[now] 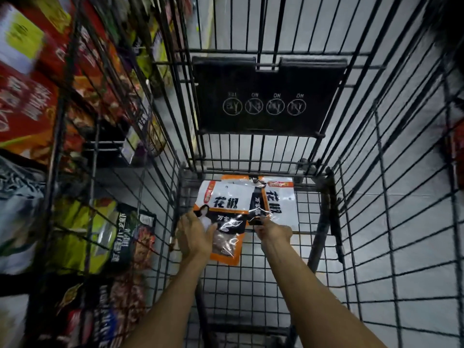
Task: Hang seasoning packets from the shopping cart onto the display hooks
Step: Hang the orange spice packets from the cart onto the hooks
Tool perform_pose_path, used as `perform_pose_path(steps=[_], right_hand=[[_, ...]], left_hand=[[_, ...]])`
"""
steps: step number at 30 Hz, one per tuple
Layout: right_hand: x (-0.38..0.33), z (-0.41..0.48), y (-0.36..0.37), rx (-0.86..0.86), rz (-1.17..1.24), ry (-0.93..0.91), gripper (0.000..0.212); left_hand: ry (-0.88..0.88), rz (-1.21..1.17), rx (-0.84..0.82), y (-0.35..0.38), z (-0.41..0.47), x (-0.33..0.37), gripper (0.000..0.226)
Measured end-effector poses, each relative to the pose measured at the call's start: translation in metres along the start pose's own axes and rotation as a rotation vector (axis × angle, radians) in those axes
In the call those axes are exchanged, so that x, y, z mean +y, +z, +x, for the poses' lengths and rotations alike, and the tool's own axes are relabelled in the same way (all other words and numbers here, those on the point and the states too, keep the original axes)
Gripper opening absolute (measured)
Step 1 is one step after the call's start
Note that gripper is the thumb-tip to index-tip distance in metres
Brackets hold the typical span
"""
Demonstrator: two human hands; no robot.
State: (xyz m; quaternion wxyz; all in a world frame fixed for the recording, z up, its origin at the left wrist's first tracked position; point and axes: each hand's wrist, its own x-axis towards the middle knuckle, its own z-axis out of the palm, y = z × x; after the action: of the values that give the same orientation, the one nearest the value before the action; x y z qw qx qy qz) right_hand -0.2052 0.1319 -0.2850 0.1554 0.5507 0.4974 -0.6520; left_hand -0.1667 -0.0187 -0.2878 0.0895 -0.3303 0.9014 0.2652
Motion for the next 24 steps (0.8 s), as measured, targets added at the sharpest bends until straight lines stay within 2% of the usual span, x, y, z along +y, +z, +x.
perform_pose_path(steps=[3, 5, 7, 9, 14, 19, 22, 24], right_hand=[[0.004, 0.004, 0.000, -0.053, 0.008, 0.017, 0.025], [0.005, 0.004, 0.000, 0.048, 0.037, 0.061, 0.014], [0.004, 0.004, -0.002, 0.122, 0.036, 0.058, 0.028], [0.004, 0.000, -0.007, 0.110, -0.081, 0.019, 0.021], [0.011, -0.020, -0.057, 0.297, -0.395, -0.206, 0.009], [0.031, -0.035, -0.122, 0.273, -0.718, -0.267, 0.019], [0.040, -0.042, -0.145, 0.252, -0.643, -0.273, 0.010], [0.047, -0.044, -0.153, 0.191, -0.569, -0.250, 0.019]], left_hand=[[-0.015, -0.033, 0.021, -0.003, 0.000, 0.001, 0.072], [-0.041, -0.090, 0.027, -0.006, -0.001, 0.000, 0.075], [-0.073, -0.222, 0.021, -0.007, -0.001, -0.003, 0.074], [-0.114, -0.327, -0.011, -0.009, -0.003, -0.005, 0.066], [-0.241, -0.508, -0.110, -0.018, -0.024, -0.020, 0.057], [-0.338, -0.478, -0.246, -0.028, -0.062, -0.034, 0.066], [-0.337, -0.430, -0.346, -0.031, -0.081, -0.042, 0.064], [-0.351, -0.440, -0.383, -0.029, -0.092, -0.048, 0.062]])
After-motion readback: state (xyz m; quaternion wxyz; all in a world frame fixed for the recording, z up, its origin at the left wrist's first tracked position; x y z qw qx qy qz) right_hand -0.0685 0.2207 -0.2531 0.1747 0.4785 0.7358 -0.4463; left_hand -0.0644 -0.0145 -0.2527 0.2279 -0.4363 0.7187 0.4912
